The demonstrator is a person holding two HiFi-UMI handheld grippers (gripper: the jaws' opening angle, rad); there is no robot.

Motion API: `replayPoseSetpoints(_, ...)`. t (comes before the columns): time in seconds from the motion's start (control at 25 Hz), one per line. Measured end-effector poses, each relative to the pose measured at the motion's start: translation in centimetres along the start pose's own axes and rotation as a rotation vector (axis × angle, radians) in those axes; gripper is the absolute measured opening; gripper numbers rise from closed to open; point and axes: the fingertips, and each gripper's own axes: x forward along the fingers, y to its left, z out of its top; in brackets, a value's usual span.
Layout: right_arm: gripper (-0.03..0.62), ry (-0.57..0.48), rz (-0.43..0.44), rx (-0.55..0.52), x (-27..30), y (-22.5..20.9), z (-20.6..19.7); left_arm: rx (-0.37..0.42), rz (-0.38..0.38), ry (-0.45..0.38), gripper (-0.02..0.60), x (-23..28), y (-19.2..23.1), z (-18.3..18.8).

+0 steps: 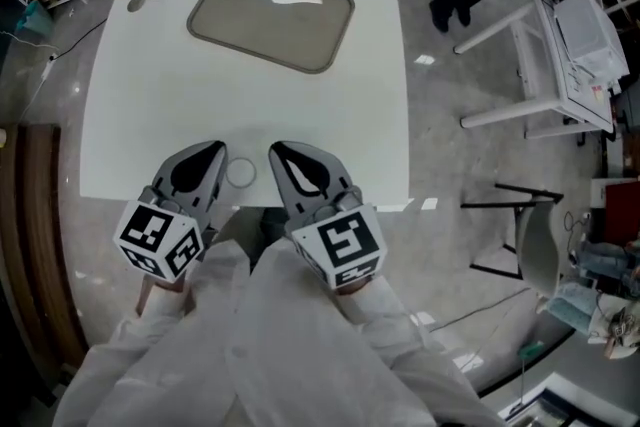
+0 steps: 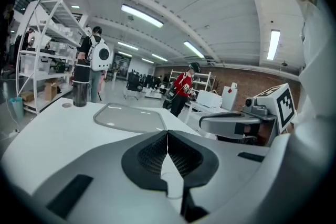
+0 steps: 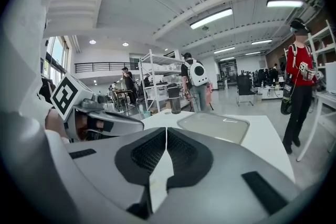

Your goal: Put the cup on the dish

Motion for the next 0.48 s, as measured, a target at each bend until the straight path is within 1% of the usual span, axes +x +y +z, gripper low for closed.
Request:
replayPoseSetpoints(0.12,0.015,0.0,0.017,0.024,0.6,0.4,-0.1,0.002,-0.012,0.015,0.009,0.3,0.7,-0.3)
replayPoseSetpoints(0.28,0.015,0.016,0.029,0.022,1.4,1.1,-0.5,-0.01,-0.025,0.047,0.009,0.4,1.8,-1.1)
replayPoseSetpoints(0.48,0.015,0.043,0.046,0.067,1.8,1.9,-1.4,-0.016,-0.052,0.064,0.009,0.5,1.9,-1.5)
